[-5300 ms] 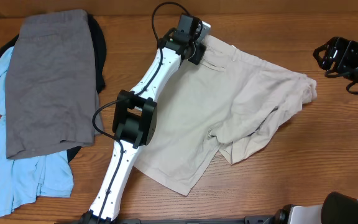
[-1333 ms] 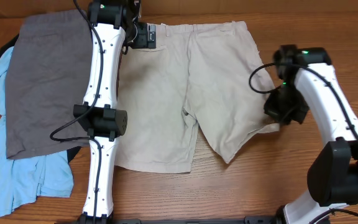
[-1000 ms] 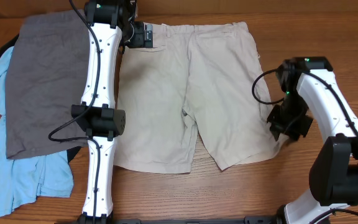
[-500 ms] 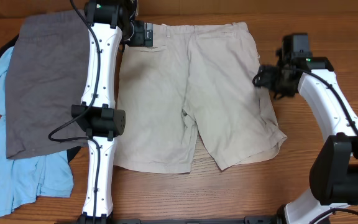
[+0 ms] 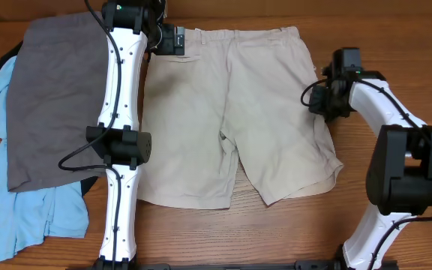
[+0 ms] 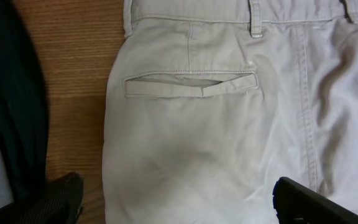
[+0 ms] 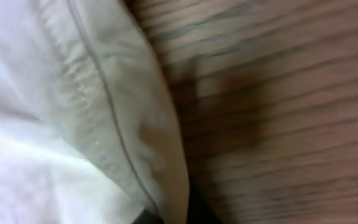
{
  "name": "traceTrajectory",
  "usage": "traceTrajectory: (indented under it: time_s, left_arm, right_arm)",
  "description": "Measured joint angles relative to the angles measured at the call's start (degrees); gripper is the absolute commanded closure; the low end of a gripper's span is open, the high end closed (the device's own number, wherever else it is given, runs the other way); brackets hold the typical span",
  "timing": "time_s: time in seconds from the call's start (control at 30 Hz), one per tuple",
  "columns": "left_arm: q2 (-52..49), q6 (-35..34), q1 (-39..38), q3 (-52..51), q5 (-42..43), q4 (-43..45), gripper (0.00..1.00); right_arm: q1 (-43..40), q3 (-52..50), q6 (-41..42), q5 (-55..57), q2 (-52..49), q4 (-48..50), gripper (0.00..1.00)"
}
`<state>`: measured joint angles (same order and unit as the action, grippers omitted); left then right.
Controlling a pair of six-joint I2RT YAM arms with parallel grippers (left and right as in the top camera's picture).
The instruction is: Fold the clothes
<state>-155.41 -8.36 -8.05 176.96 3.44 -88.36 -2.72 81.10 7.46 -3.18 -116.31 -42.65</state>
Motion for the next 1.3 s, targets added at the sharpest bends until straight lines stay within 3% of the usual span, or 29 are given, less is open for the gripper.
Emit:
traceTrajectory:
  time_s: [0.13, 0.17, 0.2, 0.23, 0.27, 0.3, 0.53, 0.7, 0.9, 1.13, 1.23, 1.3]
  left_arm:
    - [0.0, 0.0, 0.0, 0.0, 0.0, -0.15, 0.0]
    - [0.0, 0.0, 0.0, 0.0, 0.0, -0.15, 0.0]
    - [0.0, 0.0, 0.0, 0.0, 0.0, -0.13, 0.0]
    - [0.0, -0.02, 0.0, 0.0, 0.0, -0.13, 0.0]
    - [0.0, 0.0, 0.0, 0.0, 0.0, -0.13, 0.0]
    - [0.0, 0.0, 0.0, 0.0, 0.0, -0.13, 0.0]
    - [0.0, 0.0, 0.0, 0.0, 0.0, -0.13, 0.0]
    - [0.0, 0.0, 0.0, 0.0, 0.0, -0.13, 0.0]
    - [0.0, 0.0, 0.0, 0.0, 0.0, -0.17, 0.0]
    - [0.0, -0.02, 0.0, 0.0, 0.0, -1.44, 0.0]
    - [0.0, -0.02, 0.0, 0.0, 0.0, -1.51, 0.0]
    - [0.0, 0.0, 0.0, 0.0, 0.0, -1.6, 0.0]
  right_arm:
    - [-6.38, 0.02, 0.9, -2.56, 0.04, -2.78, 0.96]
    - [-8.81, 0.02, 1.05, -3.48, 0.04, -3.93, 0.86]
    - [-10.21, 0.02, 1.05, -4.22, 0.04, -4.55, 0.66]
    - [-12.57, 0.02, 0.9, -5.95, 0.04, -5.68, 0.25]
    - [-14.58, 0.02, 0.0, -7.41, 0.04, -6.45, 0.13]
    - [-15.58, 0.02, -1.16, -9.03, 0.07, -7.28, 0.1]
    - [-13.97, 7.21, -4.13, -13.18, 0.07, -9.46, 0.09]
    - [-13.79, 15.58, -5.27, -14.14, 0.33, 1.79, 0.09]
    - [-12.48, 16.31, -5.79, -14.51, -1.4, 14.16, 0.11]
    - [-7.34, 16.39, -2.12, -14.67, -14.58, 23.63, 0.2]
    - [-6.99, 16.37, 0.04, -15.02, -16.48, 25.24, 0.27]
    - [-7.04, 16.37, 1.29, -15.52, -16.63, 25.33, 0.5]
